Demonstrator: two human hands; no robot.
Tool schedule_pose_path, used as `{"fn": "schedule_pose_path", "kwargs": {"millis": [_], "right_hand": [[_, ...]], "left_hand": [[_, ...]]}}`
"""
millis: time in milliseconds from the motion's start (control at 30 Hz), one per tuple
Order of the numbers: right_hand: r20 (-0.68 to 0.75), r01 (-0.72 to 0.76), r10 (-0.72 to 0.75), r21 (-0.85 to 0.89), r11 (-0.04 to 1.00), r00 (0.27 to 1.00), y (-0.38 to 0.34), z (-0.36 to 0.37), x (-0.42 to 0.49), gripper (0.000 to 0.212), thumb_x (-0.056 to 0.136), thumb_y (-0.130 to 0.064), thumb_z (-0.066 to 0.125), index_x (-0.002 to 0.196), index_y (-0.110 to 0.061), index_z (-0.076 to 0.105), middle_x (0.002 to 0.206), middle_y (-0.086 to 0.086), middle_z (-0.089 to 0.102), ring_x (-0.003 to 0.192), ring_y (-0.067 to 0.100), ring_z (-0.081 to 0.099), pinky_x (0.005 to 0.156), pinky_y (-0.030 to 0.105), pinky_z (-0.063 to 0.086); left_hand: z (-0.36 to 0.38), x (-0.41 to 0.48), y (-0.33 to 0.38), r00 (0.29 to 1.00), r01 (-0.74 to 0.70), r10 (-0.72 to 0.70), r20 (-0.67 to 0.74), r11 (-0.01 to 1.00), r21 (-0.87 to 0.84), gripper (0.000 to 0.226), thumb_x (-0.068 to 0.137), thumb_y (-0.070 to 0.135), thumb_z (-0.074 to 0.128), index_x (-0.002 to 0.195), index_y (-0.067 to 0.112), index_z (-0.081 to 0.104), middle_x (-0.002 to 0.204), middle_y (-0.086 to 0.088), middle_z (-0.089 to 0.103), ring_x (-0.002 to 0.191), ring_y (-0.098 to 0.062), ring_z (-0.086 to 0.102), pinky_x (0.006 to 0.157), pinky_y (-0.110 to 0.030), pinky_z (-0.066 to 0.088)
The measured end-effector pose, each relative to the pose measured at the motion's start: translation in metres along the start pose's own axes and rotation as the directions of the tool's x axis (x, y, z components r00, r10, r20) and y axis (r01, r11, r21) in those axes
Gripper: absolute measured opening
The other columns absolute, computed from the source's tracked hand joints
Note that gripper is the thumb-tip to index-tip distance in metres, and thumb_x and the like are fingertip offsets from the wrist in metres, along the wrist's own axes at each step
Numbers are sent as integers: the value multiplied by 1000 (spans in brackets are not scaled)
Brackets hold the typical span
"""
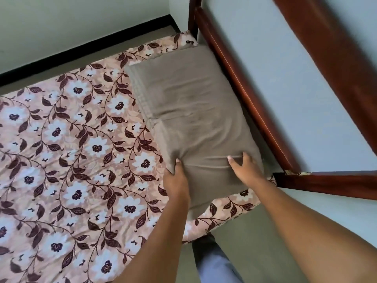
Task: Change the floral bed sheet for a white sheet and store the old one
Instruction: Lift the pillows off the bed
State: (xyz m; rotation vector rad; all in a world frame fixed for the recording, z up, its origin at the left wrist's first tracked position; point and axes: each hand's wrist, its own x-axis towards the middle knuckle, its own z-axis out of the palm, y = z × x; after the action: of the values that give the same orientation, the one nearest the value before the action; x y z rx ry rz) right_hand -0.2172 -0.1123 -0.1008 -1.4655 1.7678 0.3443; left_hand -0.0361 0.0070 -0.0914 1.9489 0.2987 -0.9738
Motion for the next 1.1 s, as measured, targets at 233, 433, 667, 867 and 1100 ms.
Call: {"fn": "schedule_pose_path", "kwargs": {"millis": [233,433,667,867,1100], "right_hand": [[100,-122,88,418,900,991,-30,-3,-20,109,78,-81,60,159,-19,23,162,6,34,147,31,34,118,47,28],[31,-52,42,588,807,999,-101,25,-58,68,84,-55,77,131,-10,57,129,12,64,110,33,62,100,41,47],[-212,257,-163,567,782,964,-224,71,-150,44,99,-28,62,136,-5,57,130,15,64,121,35,58,96,34,43],[-217,482,-433,483,731,875,-374,146,-255,58,93,-46,59,132,-3,59,124,22,67,115,38,62,101,48,50],[-35,684,-755,453,572,655,-535,314,-412,30,101,-27,58,123,-8,64,119,11,69,116,29,62,101,36,47]], "left_hand": [[-86,14,47,996,-73,66,-65,991,-113,39,96,43,60,124,16,59,116,-1,63,108,-23,57,100,-38,45],[-152,13,110,891,-435,450,-63,885,164,33,96,44,60,99,12,52,91,-3,63,87,-27,60,73,-38,47],[-265,0,181,678,-628,699,-227,711,316,27,101,40,53,88,19,43,67,5,55,58,-10,51,51,-23,32],[-445,16,215,455,-679,713,-533,665,310,28,99,44,53,88,20,44,65,11,53,55,-7,53,49,-26,32],[-712,77,191,195,-483,557,-807,771,415,38,98,40,57,97,3,49,84,-29,66,77,-52,62,58,-46,42]]}}
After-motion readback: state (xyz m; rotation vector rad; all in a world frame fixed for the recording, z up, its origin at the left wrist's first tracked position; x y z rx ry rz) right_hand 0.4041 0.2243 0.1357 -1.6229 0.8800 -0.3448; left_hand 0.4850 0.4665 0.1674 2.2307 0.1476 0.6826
